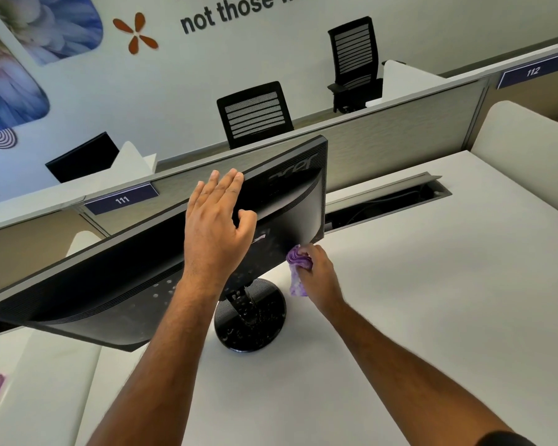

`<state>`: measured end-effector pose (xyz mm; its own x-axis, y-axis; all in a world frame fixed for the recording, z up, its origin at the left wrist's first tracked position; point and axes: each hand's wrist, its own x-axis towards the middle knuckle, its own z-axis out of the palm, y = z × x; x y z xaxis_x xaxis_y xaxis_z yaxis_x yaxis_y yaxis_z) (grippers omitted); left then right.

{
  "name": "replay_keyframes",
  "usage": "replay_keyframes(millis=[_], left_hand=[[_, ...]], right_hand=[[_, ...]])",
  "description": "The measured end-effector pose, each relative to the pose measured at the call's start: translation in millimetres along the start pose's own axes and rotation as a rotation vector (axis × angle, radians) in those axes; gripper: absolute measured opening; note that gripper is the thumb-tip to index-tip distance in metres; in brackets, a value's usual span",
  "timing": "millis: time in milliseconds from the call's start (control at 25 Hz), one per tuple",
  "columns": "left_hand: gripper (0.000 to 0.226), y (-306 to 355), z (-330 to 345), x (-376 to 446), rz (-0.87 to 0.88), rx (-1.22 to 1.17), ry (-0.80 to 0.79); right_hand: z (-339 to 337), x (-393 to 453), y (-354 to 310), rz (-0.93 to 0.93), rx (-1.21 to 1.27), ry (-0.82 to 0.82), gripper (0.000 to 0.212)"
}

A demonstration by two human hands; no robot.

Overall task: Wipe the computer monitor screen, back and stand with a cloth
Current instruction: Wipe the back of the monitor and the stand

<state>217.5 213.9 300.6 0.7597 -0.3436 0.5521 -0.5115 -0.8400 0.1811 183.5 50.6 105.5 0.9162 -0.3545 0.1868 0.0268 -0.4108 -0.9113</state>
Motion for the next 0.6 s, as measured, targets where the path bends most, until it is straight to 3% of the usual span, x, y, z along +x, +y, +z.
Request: replay_keyframes(millis=[120, 240, 360, 440, 600], left_hand=[[0.063, -1, -2, -1, -0.002, -0.004, -0.001], [0.063, -1, 0, 0, 0.011, 0.013, 0.007], [0.063, 0, 1, -1, 0.004, 0.004, 0.012], [0.062, -1, 1, -2, 0.01, 0.002, 0.011], [0.062, 0, 0, -2, 0.013, 0.001, 0.015]], right_hand=[[-11, 9, -16, -0.043, 0.037, 0.072, 0.027], [-38, 28, -64, -0.243, 0.162, 0.275, 0.03], [-54, 43, -82, -0.398, 0.154, 0.358, 0.03], [-45, 43, -61, -0.34, 0.098, 0.312, 0.034], [-22, 28, 3, 0.094, 0.144, 0.068, 0.032]])
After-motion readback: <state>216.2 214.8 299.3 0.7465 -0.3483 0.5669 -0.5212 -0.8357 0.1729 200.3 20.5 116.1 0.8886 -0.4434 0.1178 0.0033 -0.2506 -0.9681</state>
